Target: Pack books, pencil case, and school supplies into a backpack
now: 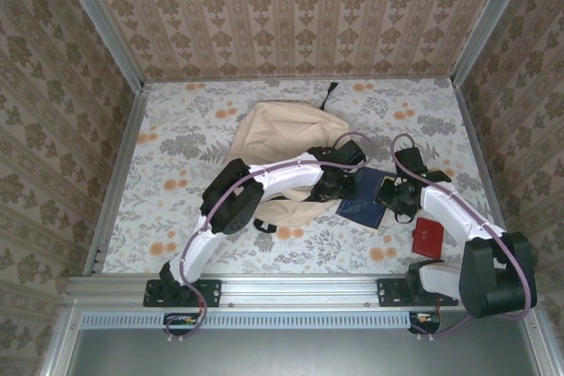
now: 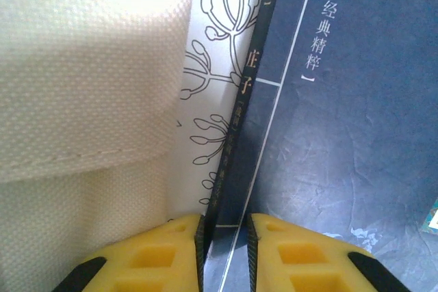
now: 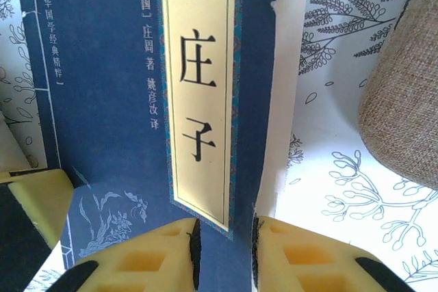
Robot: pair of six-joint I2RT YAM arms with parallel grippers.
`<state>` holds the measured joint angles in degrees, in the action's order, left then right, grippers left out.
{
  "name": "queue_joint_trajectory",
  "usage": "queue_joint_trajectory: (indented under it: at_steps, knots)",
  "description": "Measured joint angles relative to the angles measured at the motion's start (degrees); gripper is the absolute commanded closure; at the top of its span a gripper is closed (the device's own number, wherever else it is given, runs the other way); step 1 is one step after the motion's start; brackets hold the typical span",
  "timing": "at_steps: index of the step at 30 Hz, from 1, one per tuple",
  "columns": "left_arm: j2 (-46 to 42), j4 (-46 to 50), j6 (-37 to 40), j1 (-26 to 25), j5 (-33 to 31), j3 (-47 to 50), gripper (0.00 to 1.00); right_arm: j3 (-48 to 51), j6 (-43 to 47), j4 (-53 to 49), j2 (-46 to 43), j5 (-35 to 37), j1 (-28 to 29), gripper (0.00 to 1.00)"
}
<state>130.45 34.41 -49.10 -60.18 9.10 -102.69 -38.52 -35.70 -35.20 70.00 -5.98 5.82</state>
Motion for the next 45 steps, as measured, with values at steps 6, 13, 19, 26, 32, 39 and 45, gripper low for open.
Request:
queue_joint_trajectory:
  at_steps: [6,13,19,26,32,39,45]
  knots:
    - [0.00,-0.39,0.00,0.35,0.98,0.31,0.79,-0.09,-0.02,-0.22,0.00,0.00,0.13,0.81]
    - [-0.09,-1.25,0.28,0.61,1.84,0.72,0.75,-0.39,0.07,-0.42,0.00,0.85,0.68,0.98]
    - [-3.50,-4.74,5.73,1.31,4.72,3.72,0.59,-1.81,0.92,-1.66,-3.58,1.64,0.98,1.00]
    - [-17.66,-8.68,11.52,5.86,8.24,7.13,0.41,-7.58,3.10,-2.38,-9.75,-1.79,1.20,1.00]
    - [-30.75,-14.29,12.90,13.44,9.25,18.40,0.29,-12.66,3.61,-1.53,-12.41,-10.75,1.20,1.00]
    - [-38.56,-19.67,10.88,21.03,12.24,35.74,0.10,-15.08,1.07,4.57,-11.17,-23.87,1.77,1.00]
    - [-46.93,-27.67,7.13,26.75,18.38,46.40,0.00,-18.05,-1.44,10.38,-5.92,-32.65,6.21,1.00]
